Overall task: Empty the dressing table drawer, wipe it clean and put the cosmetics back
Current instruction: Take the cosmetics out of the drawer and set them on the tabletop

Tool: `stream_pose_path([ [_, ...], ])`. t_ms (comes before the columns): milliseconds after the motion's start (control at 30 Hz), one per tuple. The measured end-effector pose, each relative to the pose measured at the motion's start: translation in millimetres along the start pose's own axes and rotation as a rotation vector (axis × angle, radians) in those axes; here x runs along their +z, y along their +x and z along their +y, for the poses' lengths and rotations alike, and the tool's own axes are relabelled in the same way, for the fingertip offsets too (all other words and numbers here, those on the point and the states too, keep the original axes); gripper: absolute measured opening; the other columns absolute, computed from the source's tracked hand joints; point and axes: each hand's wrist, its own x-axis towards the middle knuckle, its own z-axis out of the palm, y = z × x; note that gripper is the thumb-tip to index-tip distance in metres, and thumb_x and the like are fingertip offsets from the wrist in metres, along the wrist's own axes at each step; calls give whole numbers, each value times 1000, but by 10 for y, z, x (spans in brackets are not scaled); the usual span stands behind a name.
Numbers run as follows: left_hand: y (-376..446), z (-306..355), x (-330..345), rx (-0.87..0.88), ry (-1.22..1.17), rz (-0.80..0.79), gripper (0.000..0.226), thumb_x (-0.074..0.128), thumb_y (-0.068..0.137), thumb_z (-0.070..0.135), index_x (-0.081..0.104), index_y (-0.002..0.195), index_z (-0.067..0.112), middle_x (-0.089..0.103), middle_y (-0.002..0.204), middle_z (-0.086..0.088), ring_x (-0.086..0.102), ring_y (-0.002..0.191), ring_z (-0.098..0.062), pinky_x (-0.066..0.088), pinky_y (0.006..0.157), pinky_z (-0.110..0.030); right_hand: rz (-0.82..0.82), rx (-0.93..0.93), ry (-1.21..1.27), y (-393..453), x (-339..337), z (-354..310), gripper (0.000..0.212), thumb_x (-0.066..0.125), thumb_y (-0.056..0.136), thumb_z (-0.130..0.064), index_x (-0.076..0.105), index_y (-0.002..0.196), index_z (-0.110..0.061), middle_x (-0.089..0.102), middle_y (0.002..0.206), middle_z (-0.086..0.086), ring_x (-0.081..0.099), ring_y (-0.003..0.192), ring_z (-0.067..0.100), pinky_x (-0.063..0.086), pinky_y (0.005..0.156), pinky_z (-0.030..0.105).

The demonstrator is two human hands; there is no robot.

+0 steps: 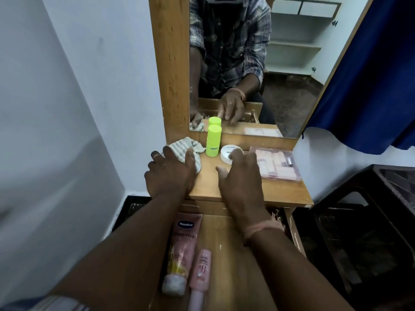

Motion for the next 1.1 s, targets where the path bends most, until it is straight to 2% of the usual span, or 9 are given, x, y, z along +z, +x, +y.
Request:
stream_pose_path([
  [133, -11, 2, 17, 4, 18, 4, 77, 25, 95, 74, 50, 130, 10, 58, 122, -20, 63, 102, -40, 51, 83, -46, -432, 67, -92, -712, -19, -118, 17, 64, 91, -36, 58, 90, -20, 63, 89, 0, 65, 89, 24, 42, 68, 29],
  [233, -28, 6, 0, 0, 15, 1, 79, 23, 95, 75, 50, 132, 10, 58, 125, -21, 64, 104, -40, 51, 84, -46, -727, 215, -66, -1008, 198, -124, 36, 59, 98, -30, 54, 128, -12, 65, 123, 11, 63, 115, 28, 49, 91, 33],
  [333, -20, -1, -16, -3, 10, -8, 80, 21, 95, 76, 47, 135, 12, 55, 132, -21, 62, 110, -39, 51, 88, -47, -800, 358, -29, -1143, 340, -149, 54, 57, 101, -25, 33, 147, -11, 60, 134, 14, 58, 123, 30, 47, 98, 36],
  [467, -14, -1, -11, -5, 7, 8, 80, 23, 94, 76, 48, 135, 12, 56, 131, -21, 63, 110, -39, 51, 88, -46, -761, 436, 19, -1172, 365, -139, 60, 63, 96, -23, 29, 145, -14, 62, 129, 10, 62, 117, 26, 46, 80, 29],
  [600, 6, -5, 19, -3, 14, 5, 79, 23, 94, 76, 50, 131, 12, 58, 125, -19, 64, 104, -38, 52, 85, -45, -666, 306, 77, -1065, 223, -52, 32, 71, 88, -26, 62, 115, -13, 67, 96, 2, 66, 86, 16, 58, 73, 31],
  [700, 12, -5, 27, -3, 6, -4, 75, 26, 96, 73, 51, 128, 10, 57, 122, -19, 63, 101, -39, 50, 82, -45, -513, 322, 325, -774, -103, -32, 18, 78, 82, -25, 66, 95, -22, 71, 86, -1, 70, 77, 12, 60, 67, 35],
  [833, 11, -3, 14, 9, -8, 0, 74, 27, 96, 72, 50, 128, 10, 56, 122, -20, 62, 101, -41, 49, 82, -45, -242, 368, 739, -256, -301, -1, 16, 75, 88, -24, 72, 100, -16, 77, 88, 3, 75, 83, 18, 62, 80, 42],
  [933, 9, -6, 4, 7, -4, 2, 74, 24, 96, 73, 49, 130, 12, 56, 123, -19, 62, 103, -39, 49, 83, -45, -218, 484, 989, 7, -226, -17, 22, 68, 95, -29, 70, 112, -15, 78, 89, 2, 74, 82, 16, 60, 69, 35],
  [1100, 5, -19, 29, 14, 19, 0, 77, 22, 95, 75, 50, 131, 13, 58, 123, -18, 63, 100, -37, 52, 81, -43, -106, 268, 660, 206, -8, -89, 37, 74, 91, -34, 68, 123, -17, 71, 96, -9, 67, 85, 1, 55, 76, 25],
])
